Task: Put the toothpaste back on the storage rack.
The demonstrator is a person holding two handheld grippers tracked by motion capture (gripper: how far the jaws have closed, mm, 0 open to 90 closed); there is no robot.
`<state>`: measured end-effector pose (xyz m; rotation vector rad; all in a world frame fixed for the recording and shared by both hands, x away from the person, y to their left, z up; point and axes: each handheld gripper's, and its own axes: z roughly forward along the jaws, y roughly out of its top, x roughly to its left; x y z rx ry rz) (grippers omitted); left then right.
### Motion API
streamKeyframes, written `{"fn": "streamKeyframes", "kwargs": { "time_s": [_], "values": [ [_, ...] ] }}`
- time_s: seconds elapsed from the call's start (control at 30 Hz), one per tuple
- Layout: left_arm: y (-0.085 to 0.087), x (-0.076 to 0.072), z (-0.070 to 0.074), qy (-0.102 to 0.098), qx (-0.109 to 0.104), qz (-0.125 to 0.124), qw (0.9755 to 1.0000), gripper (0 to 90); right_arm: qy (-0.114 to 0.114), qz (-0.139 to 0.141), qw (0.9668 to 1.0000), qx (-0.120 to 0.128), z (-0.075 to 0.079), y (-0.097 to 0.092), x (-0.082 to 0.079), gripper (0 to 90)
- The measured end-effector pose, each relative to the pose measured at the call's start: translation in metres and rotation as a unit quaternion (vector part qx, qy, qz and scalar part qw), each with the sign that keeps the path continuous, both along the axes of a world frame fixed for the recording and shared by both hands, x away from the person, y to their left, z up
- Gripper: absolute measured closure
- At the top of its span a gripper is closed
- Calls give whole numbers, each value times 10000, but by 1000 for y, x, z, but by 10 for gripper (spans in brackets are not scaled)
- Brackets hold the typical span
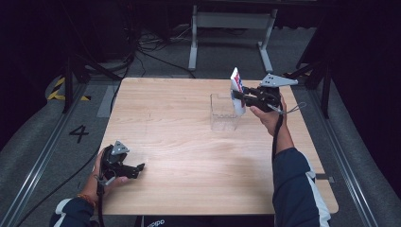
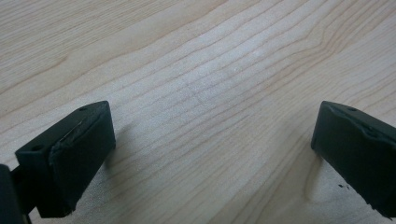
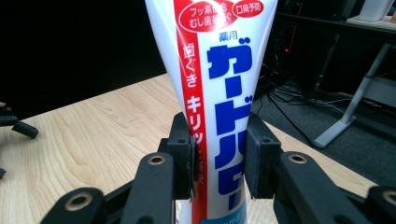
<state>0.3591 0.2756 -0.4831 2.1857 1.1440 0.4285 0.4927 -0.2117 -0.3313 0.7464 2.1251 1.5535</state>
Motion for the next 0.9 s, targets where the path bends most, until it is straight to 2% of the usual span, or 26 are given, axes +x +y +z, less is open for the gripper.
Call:
{"fn": "streamKeyframes", "kwargs": {
  "time_s": [0.67, 0.9],
  "values": [
    [0, 0, 0, 1, 0, 0, 10000, 2, 99, 9, 9999, 103, -16, 9, 14, 684],
    [0, 0, 0, 0, 1, 0, 10000, 2, 170, -20, 9998, 139, -28, 9, 20, 683]
  ]
}}
